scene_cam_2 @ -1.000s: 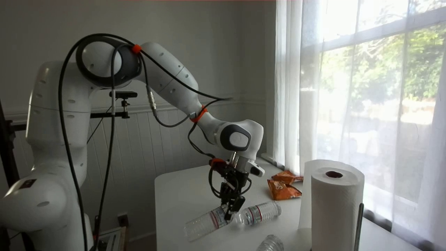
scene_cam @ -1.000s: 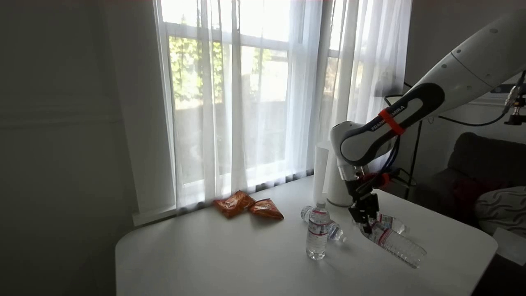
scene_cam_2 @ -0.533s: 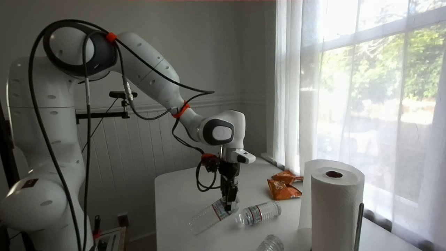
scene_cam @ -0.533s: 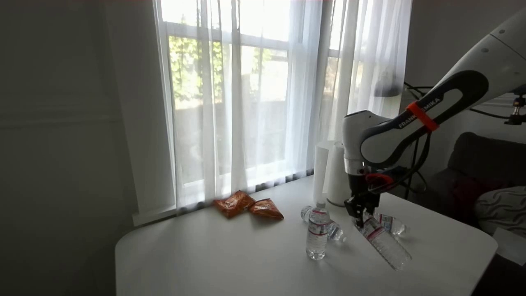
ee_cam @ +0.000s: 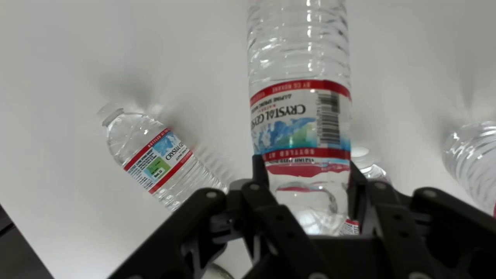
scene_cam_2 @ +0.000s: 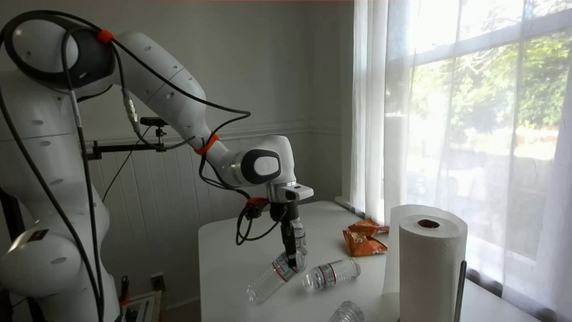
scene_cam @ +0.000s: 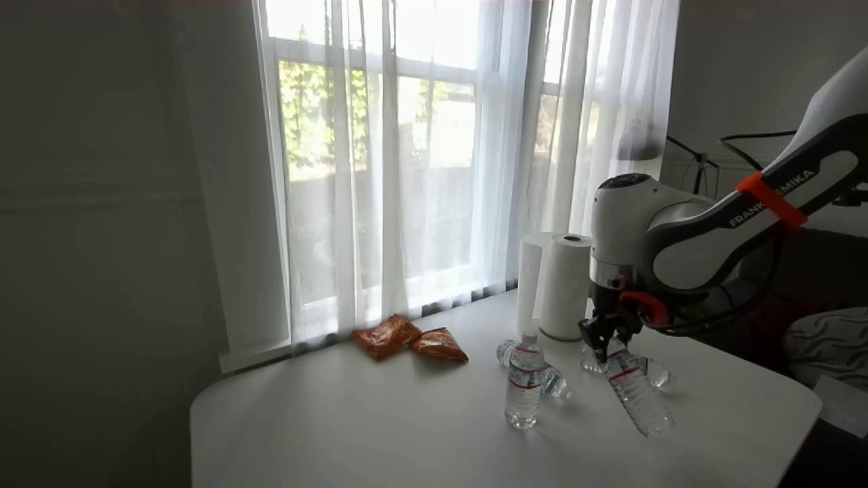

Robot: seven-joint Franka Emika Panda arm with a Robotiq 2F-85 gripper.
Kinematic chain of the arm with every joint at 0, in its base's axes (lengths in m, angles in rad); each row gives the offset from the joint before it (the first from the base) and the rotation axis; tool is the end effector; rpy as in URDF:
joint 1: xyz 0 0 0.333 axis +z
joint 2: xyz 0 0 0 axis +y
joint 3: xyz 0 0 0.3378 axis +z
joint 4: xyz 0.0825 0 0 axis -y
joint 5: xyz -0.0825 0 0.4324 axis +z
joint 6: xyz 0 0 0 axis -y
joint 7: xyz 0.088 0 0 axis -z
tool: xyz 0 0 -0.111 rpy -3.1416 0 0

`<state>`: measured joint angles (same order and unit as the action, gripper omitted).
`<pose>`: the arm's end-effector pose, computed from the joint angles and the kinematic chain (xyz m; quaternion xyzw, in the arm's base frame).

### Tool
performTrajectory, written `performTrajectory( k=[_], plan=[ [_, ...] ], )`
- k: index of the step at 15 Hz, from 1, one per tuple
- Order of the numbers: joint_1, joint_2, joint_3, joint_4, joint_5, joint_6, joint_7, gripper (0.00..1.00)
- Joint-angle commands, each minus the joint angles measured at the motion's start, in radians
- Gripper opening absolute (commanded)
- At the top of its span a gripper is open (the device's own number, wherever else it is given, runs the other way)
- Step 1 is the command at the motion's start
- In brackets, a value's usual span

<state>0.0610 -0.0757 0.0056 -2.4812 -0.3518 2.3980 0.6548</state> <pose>0.4949 0.0294 0.2998 0.9797 -0.1617 0.0382 0.1119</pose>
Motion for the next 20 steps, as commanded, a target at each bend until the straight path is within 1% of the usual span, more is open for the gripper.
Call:
performTrajectory(
  k=[1, 4, 7, 11, 12, 13, 15, 17, 18, 19, 20],
  plan=[
    [-0.039, -0.102, 0.036, -0.091, -0.109, 0.086, 0.167, 0.21],
    [-0.071, -0.114, 0.058, -0.122, -0.207, 0.175, 0.298, 0.21],
    [-0.11, -0.12, 0.077, -0.142, -0.356, 0.255, 0.46, 0.21],
    [-0.128, -0.124, 0.078, -0.151, -0.569, 0.299, 0.693, 0.21],
    [-0.126, -0.12, 0.076, -0.15, -0.6, 0.303, 0.731, 0.21],
    [-0.104, -0.064, 0.061, -0.12, -0.523, 0.279, 0.644, 0.46],
    [-0.104, -0.064, 0.061, -0.122, -0.56, 0.283, 0.692, 0.46],
    [-0.105, -0.064, 0.062, -0.123, -0.566, 0.283, 0.699, 0.46],
    [-0.105, -0.064, 0.062, -0.123, -0.566, 0.283, 0.7, 0.21],
    [-0.109, -0.062, 0.07, -0.117, -0.603, 0.266, 0.732, 0.21],
    [-0.109, -0.057, 0.073, -0.116, -0.615, 0.257, 0.743, 0.21]
  ],
)
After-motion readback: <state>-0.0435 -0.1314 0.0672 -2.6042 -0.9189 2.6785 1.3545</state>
